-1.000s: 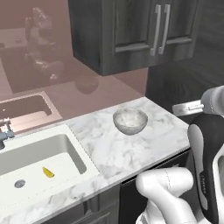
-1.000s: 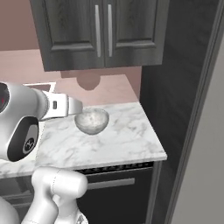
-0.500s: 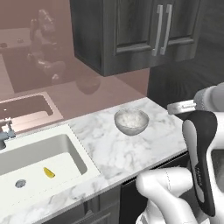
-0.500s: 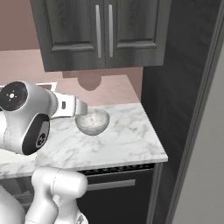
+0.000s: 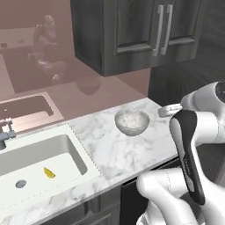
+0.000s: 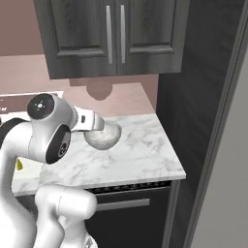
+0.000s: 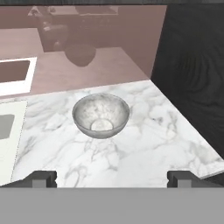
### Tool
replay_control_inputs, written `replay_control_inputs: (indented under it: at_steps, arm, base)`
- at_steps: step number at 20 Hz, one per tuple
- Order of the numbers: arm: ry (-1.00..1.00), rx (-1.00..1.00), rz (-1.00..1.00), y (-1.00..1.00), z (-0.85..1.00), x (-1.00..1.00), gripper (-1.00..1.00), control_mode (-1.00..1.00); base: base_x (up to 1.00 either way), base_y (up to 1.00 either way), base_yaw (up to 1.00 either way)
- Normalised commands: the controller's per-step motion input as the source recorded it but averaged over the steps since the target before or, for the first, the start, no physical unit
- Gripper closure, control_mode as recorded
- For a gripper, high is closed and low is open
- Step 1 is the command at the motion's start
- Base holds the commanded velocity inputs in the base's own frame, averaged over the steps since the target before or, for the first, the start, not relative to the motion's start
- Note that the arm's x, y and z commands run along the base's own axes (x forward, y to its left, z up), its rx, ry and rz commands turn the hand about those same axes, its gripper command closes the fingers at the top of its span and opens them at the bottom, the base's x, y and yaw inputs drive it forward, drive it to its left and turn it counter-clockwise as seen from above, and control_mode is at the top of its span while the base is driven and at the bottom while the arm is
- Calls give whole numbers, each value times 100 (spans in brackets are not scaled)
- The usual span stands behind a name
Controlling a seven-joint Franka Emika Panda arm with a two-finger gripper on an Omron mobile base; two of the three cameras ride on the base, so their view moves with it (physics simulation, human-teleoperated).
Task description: Clear the mugs and bowl far away from the sink.
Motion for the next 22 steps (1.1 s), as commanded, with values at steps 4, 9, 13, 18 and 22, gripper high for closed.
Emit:
replay_control_inputs:
  at_steps: [4, 9, 13, 18, 22]
  arm:
    - [10, 0, 0, 0, -35, 42, -100, -100]
    - [6, 0, 0, -6, -23, 15, -100, -100]
    - [3, 0, 0, 0, -17, 4, -100, -100]
    - [7, 0, 0, -9, -22, 16, -100, -100]
    - [11, 1, 0, -11, -25, 30, -100, -100]
  base:
    - [0, 0, 0]
    - [0, 0, 0]
    - [0, 0, 0]
    - [0, 0, 0]
    - [0, 0, 0]
